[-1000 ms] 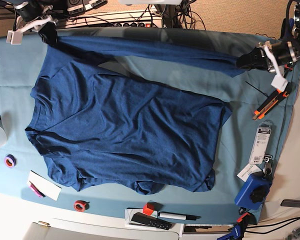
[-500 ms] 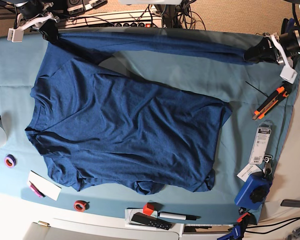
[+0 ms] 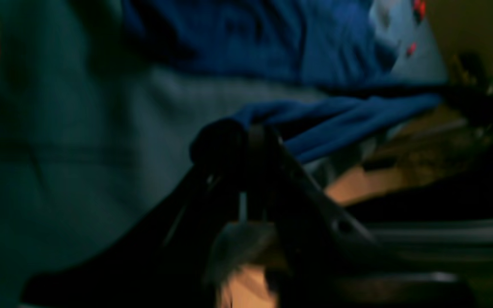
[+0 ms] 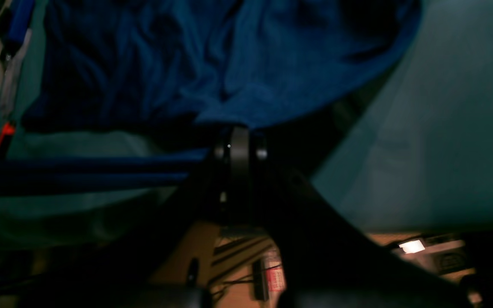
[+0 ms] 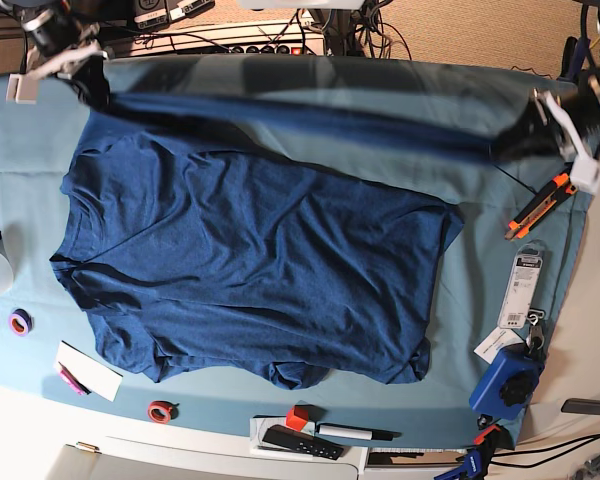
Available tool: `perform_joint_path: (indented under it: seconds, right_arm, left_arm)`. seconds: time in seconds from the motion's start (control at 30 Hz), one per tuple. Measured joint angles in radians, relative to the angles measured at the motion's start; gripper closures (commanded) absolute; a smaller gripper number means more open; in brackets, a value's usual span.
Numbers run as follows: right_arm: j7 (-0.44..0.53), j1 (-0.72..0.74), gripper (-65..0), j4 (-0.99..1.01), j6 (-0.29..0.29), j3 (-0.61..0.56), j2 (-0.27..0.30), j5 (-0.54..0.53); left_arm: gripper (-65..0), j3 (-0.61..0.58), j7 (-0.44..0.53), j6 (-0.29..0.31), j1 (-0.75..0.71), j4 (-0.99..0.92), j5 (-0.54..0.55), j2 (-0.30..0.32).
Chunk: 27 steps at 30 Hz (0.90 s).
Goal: Layout the t-shirt on the table in an organized manner, then fold the t-shirt properly
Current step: 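Lower the stretched sleeve across the shirt body with both grippers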
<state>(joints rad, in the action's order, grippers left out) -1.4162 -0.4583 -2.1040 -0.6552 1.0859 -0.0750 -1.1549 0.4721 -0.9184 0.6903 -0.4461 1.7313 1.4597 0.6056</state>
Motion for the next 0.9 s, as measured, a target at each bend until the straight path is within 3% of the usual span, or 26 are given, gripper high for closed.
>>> perform_joint_path:
  seconds: [0.2, 0.5, 0.67, 0.9]
  right_arm:
    - [0.103, 0.072, 0.0, 0.0, 0.006, -0.104, 0.002, 0.241]
    - [0.293, 0.178, 0.0, 0.001, 0.119, -0.367, 0.014, 0.628]
    - [0.337, 0.204, 0.0, 0.002, 0.179, -0.455, 0.014, 0.756]
    - [0.381, 0.204, 0.0, 0.066, 0.221, -0.5, 0.046, 0.821]
  left_arm:
    - [0.0, -0.025, 0.09, 0.003, 0.109, -0.001, -0.169, -0.061]
    - [0.0, -0.026, 0.196, 0.003, 0.174, -0.003, -0.327, -0.096]
    - [0.0, -0.026, 0.217, 0.003, 0.189, -0.003, -0.376, -0.1]
    - [0.0, -0.027, 0.217, 0.004, 0.242, -0.01, -0.402, -0.101]
